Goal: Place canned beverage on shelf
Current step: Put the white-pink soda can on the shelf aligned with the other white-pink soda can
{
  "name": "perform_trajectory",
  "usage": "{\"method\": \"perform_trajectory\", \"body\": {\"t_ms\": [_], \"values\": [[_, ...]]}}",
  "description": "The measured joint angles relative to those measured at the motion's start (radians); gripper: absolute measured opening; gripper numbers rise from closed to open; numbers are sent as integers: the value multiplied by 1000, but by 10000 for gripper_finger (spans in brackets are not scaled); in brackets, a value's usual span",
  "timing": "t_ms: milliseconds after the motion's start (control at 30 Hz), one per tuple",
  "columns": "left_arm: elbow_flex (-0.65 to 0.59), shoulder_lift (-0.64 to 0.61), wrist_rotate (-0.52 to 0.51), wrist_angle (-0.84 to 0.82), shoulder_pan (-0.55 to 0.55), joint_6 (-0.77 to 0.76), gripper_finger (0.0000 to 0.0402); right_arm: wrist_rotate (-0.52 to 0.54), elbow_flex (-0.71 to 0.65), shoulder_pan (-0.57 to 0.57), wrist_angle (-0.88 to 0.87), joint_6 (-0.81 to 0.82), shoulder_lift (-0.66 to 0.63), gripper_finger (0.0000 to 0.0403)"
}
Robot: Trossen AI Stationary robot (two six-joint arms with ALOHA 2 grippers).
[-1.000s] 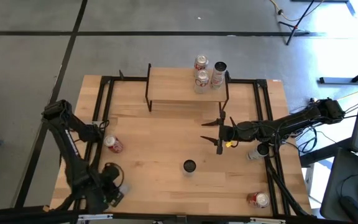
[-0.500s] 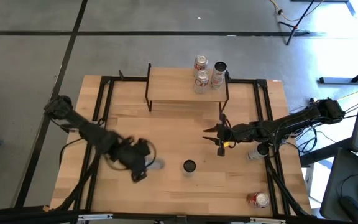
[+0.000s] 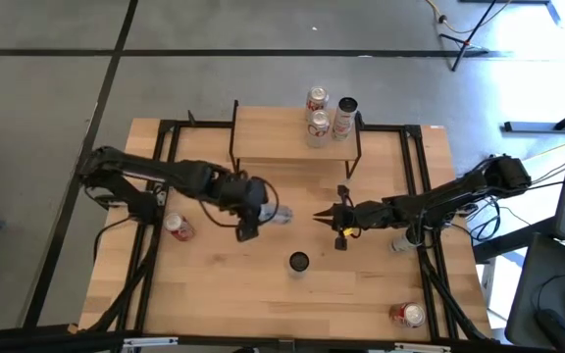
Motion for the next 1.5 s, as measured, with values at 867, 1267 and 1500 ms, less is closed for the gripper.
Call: {"method": "perform_trajectory", "body": {"t_ms": [867,1267,1500], "values": [[18,156,51,353,92,284,222,0,3,-2,172,-76,138,10],[21,263,57,383,119,280,226,49,5,0,79,-61,52,10],[20,307,95,397,117,259,227,46,5,0,4,30,-23,10]]}}
